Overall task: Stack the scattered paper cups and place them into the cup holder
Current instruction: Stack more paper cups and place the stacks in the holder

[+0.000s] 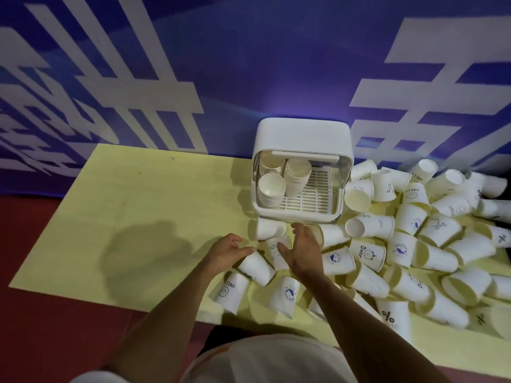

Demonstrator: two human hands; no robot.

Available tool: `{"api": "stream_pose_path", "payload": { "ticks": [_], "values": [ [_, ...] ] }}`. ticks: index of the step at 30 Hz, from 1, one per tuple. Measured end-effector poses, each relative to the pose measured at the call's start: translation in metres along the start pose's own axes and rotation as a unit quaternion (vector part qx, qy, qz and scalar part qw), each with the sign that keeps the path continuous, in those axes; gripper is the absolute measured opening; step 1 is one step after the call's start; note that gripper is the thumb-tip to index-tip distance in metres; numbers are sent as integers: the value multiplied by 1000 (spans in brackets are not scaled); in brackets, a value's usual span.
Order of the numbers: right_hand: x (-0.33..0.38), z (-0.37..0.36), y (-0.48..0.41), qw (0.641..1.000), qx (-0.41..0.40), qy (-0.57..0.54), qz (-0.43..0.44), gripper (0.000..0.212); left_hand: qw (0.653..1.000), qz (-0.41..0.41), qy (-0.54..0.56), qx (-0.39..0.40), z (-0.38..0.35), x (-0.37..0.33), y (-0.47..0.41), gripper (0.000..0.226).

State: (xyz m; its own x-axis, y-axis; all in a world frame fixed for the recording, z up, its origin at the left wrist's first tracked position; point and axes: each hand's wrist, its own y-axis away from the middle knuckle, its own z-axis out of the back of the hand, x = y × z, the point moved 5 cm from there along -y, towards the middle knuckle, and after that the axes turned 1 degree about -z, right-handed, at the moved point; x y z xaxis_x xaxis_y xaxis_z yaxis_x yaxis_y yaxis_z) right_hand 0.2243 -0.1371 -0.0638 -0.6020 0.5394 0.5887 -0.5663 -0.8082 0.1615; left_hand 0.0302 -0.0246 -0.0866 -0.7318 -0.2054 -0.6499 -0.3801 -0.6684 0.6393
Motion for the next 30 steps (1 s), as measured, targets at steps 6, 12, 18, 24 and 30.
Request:
{"api": "stream_pose_path", "payload": {
  "ticks": [6, 12, 18, 24, 30],
  "values": [
    [9, -9, 13, 986, 22, 149, 74, 58, 998, -24, -44, 48, -21, 9, 11, 81],
    [7, -18, 16, 966, 63, 240, 75, 58, 990, -40, -123, 54, -30, 15, 13, 95],
    [4, -29, 6, 969, 72, 227, 62, 59, 978, -39, -192, 77, -34, 16, 1, 100],
    [6, -40, -2, 973, 71, 214, 43, 66, 975, -44, -201, 84, -32, 18, -12, 94],
    [7, -31, 1, 991, 54, 120, 36, 70, 977, -56, -194, 62, -19, 14, -21, 84]
  ]
}}
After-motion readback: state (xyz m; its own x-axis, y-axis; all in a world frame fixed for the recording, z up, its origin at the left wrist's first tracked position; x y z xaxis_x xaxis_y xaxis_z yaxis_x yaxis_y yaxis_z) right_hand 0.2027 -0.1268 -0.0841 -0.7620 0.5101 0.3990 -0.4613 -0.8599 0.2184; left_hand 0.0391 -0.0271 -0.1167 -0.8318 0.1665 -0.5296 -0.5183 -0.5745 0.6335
